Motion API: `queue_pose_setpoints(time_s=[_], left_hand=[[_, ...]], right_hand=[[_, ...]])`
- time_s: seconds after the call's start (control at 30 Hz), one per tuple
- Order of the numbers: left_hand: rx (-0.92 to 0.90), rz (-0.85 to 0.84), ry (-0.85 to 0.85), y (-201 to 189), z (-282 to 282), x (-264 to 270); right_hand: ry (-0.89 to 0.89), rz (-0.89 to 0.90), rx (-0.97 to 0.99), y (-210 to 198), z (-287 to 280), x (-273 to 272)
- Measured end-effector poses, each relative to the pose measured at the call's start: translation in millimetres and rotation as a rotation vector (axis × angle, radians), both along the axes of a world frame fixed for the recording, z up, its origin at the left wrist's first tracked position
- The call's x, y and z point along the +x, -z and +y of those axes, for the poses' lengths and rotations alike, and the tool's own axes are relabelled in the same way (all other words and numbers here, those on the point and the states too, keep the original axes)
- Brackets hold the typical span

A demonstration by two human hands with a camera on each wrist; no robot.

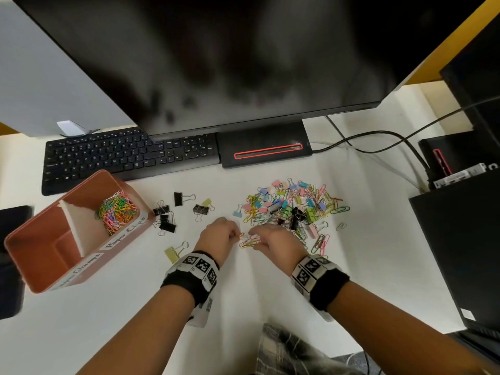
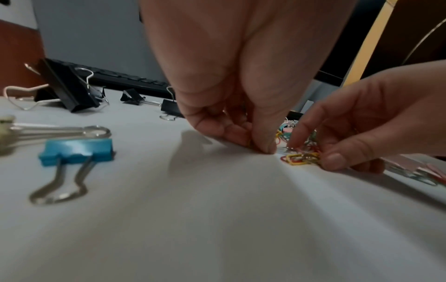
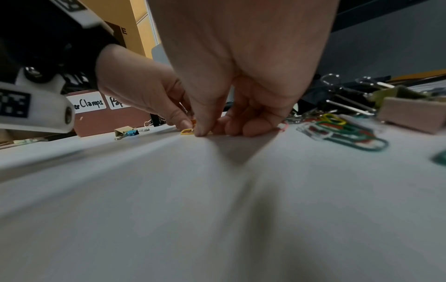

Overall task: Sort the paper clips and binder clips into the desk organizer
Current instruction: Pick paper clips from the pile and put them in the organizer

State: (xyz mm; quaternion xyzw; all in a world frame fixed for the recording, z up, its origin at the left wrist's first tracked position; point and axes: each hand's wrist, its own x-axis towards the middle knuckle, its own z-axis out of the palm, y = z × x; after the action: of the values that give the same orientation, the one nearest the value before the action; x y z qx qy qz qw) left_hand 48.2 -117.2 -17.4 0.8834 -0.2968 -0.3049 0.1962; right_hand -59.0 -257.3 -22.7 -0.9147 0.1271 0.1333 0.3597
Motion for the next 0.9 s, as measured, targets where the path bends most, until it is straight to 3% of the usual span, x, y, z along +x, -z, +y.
queue_pose_setpoints(time_s=[0.27,0.43,0.7,0.9], left_hand=[[0.057,-0.068,0.037,0.8,6.8,6.4],[-0.003,-0.059,0.014,3.5,18.1,5.7],[-0.209,-0.011,-0.004,4.9,22.1,-2.8],[-0.178,-0.112,0.116,9.6,11.4,-0.4]], right_hand=[[-0.045,0.039,-0.096,-2.0,-0.2,24.2],[-0.12,0.07,-0.098,-4.5,-4.2,28.4],[-0.135,-0.046,-0.178,-6.1,-8.3,26.3],[-0.107,0.103,-0.085,-6.7,-5.4,28.2]])
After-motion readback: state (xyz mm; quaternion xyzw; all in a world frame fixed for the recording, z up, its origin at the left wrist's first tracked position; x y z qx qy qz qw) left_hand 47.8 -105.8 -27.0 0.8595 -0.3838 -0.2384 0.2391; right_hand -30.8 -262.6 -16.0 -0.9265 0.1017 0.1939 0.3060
